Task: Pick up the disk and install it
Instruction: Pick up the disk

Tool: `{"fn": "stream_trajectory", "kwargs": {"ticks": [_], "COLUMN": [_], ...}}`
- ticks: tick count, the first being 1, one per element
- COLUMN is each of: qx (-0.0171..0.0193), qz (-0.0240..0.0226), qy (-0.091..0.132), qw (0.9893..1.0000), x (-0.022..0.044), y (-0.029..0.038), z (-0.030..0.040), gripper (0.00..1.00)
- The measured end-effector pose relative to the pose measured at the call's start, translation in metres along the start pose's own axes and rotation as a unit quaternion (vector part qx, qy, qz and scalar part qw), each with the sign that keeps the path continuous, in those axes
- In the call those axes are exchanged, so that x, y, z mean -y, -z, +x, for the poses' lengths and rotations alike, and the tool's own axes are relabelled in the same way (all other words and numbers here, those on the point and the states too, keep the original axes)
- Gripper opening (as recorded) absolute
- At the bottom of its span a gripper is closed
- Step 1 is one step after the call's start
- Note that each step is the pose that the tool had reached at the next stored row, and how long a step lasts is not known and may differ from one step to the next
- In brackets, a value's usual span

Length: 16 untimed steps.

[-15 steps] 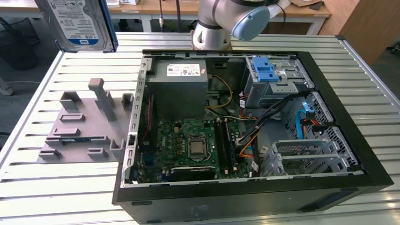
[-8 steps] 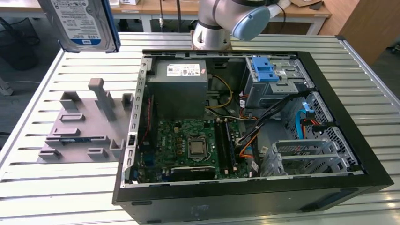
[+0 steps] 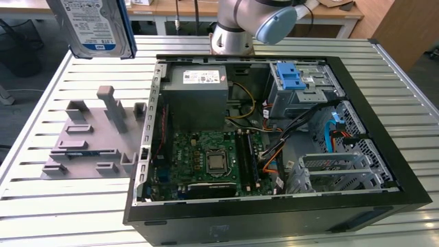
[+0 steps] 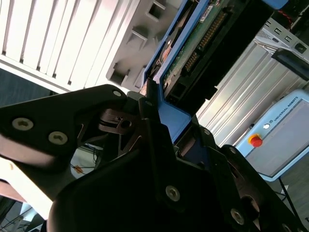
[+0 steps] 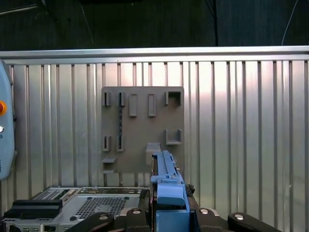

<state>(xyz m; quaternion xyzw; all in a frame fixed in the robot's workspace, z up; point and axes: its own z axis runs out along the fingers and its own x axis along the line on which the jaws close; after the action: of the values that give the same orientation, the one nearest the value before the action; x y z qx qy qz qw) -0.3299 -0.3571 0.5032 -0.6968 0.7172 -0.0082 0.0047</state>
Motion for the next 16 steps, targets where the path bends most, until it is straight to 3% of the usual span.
{"fn": "stream_trajectory", "kwargs": {"ticks": [16], "qx": [0.0000], "qz": [-0.0005], "qy": [0.000], "qw": [1.0000], "x": [0.0186], "y": [-0.0004], "z": [0.0161], "gripper": [0.36]}}
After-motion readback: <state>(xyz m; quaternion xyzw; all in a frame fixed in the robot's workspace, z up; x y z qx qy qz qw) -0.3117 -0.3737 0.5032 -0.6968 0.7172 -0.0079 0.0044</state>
